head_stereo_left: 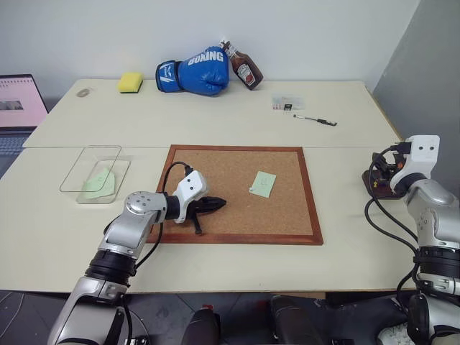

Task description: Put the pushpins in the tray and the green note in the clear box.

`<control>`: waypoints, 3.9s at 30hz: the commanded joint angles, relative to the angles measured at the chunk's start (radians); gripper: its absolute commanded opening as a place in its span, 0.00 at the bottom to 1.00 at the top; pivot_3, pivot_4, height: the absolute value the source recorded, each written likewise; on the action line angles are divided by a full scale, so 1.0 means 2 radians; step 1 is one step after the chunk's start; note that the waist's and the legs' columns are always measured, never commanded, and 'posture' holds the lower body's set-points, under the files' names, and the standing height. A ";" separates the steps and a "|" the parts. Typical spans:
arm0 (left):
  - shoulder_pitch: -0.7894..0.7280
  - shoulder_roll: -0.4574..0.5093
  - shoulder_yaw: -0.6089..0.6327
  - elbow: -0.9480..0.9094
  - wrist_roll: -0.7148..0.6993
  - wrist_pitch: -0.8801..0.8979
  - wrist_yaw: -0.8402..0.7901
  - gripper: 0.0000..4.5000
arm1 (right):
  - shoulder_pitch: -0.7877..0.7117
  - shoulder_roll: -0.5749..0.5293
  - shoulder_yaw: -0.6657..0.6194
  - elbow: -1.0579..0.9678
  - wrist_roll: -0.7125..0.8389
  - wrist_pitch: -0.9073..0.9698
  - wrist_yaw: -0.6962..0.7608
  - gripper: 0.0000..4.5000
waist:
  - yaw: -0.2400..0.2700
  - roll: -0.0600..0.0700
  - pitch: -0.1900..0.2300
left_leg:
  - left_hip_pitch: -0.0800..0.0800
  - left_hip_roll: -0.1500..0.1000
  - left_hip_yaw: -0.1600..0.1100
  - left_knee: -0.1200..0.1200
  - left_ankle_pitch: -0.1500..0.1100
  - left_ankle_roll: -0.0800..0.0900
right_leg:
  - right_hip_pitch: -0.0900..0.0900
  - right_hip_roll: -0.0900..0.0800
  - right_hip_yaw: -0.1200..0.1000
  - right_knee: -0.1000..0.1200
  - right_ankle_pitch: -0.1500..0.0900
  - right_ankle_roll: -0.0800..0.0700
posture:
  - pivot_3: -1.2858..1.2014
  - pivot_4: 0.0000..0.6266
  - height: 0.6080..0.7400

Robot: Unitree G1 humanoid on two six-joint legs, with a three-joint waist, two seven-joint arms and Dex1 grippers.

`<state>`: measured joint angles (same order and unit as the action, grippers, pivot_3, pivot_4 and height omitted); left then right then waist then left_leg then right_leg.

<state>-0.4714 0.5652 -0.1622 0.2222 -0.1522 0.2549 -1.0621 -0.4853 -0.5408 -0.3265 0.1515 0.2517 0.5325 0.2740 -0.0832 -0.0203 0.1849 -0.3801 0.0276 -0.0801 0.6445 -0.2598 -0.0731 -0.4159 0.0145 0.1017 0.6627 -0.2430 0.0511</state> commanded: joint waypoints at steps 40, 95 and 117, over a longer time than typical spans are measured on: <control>0.021 0.011 -0.001 -0.017 0.006 0.020 0.001 0.00 | -0.077 0.169 0.302 0.092 -0.071 -0.129 0.219 0.45 | 0.000 0.000 0.000 | 0.000 0.000 -0.001 0.000 0.000 0.000 | 0.000 0.000 -0.001 0.000 0.000 0.000 | 0.52 0.24 1.00; -0.005 -0.116 0.045 -0.102 -0.080 0.022 0.099 0.67 | -0.124 0.124 0.173 -0.119 0.015 0.064 0.117 0.00 | 0.000 0.000 0.000 | -0.002 0.000 -0.001 0.000 0.000 0.000 | -0.002 0.000 -0.001 0.000 0.000 0.000 | 0.52 0.24 1.00; -0.051 -0.255 0.027 0.038 0.042 -0.228 0.301 0.67 | -0.154 0.198 0.128 -0.184 0.078 0.165 0.009 0.00 | 0.002 0.000 0.000 | -0.003 0.000 -0.001 0.000 0.000 0.000 | -0.002 0.000 -0.001 0.000 0.000 0.000 | 0.52 0.24 1.00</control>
<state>-0.5380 0.0708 -0.1178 0.2888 -0.0736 -0.1560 -0.4864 -0.7642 -0.1480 -0.0471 -0.1652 0.3793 0.8569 0.3030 -0.0800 -0.0208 0.1853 -0.3857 0.0276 -0.0817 0.6446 -0.2598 -0.0733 -0.4204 0.0145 0.1000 0.6627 -0.2428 0.0509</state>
